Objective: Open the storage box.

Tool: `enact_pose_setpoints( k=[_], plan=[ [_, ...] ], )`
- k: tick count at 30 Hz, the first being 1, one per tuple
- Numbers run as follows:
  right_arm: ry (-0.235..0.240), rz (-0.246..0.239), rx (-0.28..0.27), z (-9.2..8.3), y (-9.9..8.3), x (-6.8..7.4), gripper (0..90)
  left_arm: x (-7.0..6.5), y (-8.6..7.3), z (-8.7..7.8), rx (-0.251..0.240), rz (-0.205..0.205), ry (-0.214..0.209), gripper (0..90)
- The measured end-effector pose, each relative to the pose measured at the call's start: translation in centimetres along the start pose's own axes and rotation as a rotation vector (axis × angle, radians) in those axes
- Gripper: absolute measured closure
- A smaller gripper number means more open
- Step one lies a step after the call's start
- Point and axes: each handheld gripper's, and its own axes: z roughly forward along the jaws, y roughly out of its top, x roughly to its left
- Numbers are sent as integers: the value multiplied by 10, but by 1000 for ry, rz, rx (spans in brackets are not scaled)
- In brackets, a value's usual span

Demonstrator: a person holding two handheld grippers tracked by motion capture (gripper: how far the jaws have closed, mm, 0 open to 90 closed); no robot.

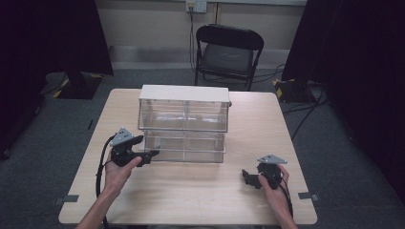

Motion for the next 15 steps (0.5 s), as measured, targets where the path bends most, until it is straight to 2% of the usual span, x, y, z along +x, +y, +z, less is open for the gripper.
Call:
enact_pose_setpoints(
  k=[15],
  plan=[
    [0, 0, 0, 0, 0, 0, 106, 2, 8, 4, 1, -3, 13, 161]
  ],
)
